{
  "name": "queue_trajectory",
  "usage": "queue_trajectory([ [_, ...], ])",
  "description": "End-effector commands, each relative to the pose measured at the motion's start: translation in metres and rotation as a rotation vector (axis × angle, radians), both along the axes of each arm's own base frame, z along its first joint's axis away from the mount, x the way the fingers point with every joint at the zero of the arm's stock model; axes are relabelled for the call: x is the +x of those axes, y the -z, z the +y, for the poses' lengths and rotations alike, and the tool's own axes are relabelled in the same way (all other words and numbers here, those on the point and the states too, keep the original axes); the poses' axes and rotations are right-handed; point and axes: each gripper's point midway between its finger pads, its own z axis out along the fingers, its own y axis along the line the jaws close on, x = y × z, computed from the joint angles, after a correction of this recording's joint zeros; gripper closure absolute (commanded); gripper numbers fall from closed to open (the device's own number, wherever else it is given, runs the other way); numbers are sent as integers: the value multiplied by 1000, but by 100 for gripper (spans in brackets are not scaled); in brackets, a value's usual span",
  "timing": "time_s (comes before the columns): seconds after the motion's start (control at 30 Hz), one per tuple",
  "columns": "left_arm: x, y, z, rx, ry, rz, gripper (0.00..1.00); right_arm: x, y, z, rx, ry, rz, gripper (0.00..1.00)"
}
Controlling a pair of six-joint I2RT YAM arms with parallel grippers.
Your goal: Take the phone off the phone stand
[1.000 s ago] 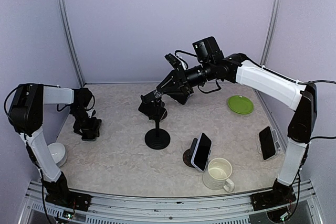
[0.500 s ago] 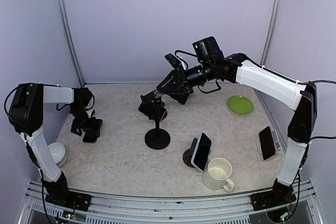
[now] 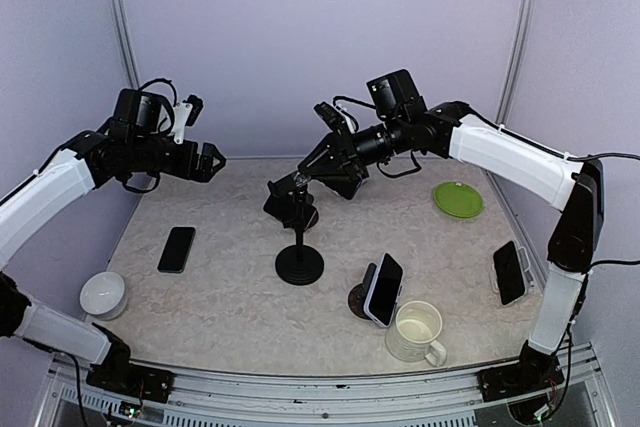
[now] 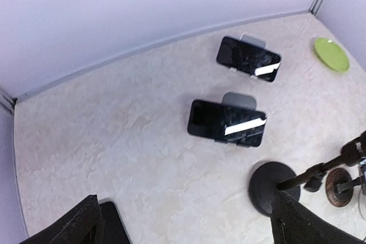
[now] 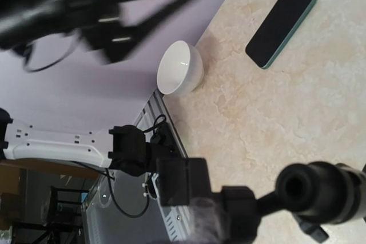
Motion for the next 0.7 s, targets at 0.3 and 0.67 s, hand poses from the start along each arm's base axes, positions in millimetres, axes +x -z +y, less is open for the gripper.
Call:
queue_trajectory([
  [0.3,-93,-88,-128,41,415,-271,2,-9,-28,3,82,-31,-54,100],
  [0.67,-101,-51,-163,214,544,-258,8,-17,-23,13,67,-43,-59,100],
])
